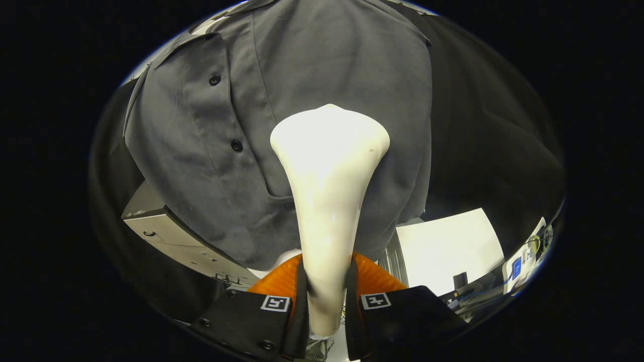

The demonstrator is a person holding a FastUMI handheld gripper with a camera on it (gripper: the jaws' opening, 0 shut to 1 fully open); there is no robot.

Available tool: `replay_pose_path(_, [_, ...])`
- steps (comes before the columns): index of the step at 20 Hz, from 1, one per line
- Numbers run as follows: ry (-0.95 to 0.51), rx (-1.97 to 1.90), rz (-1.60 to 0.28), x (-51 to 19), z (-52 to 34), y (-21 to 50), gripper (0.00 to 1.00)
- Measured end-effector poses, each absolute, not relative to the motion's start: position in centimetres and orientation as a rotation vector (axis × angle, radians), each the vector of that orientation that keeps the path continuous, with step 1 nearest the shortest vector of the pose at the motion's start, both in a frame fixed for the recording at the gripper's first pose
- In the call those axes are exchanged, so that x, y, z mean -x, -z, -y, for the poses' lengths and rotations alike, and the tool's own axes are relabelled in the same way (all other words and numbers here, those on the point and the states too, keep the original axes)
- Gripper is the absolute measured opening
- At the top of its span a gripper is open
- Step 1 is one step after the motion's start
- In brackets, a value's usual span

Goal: Iron the clothes twice with a garment steamer, once on the left side and once on the right side.

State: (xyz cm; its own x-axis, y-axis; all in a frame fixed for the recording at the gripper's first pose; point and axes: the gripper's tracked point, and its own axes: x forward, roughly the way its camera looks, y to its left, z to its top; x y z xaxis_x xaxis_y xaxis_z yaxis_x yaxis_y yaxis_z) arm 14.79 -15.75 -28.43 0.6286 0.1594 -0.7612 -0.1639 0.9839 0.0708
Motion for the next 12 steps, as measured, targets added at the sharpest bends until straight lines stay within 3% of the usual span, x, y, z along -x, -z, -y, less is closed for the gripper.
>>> replay_pose_path(12, [-0.186,0.013,-0.964,-13.1,17.1,34.4,0.38])
